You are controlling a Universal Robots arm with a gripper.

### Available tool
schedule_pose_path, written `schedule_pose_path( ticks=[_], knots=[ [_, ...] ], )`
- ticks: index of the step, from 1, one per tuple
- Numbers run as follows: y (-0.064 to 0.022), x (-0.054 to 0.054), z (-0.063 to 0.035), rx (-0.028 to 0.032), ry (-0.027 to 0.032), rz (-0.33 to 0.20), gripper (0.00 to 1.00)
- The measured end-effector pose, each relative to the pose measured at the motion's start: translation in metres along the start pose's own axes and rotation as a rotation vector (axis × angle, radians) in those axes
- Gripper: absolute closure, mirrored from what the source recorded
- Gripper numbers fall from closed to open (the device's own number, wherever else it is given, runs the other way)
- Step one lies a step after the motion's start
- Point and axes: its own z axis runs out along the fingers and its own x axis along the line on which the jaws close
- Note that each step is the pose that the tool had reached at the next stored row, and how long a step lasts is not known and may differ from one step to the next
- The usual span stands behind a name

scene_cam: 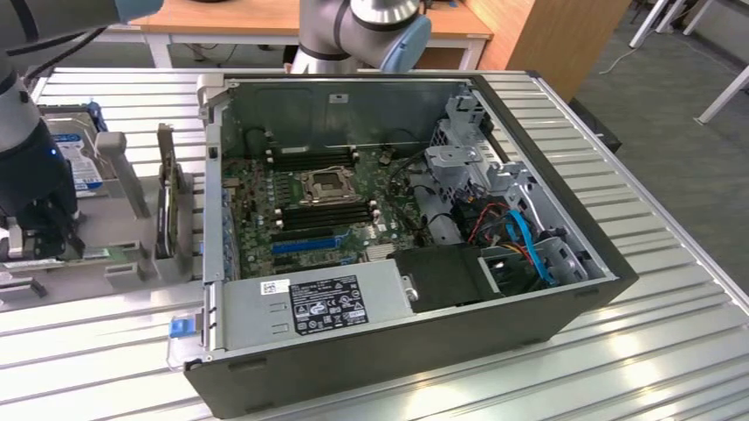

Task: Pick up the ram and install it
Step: 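Pick up the ram and move it above insertion slot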

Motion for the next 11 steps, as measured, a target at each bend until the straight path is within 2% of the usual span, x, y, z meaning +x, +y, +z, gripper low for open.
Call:
schedule_pose_path(
  ticks=[11],
  knots=[
    [0.0015, -0.001, -0.0344, 0.0000, 0.0000, 0.000, 0.88]
  ],
)
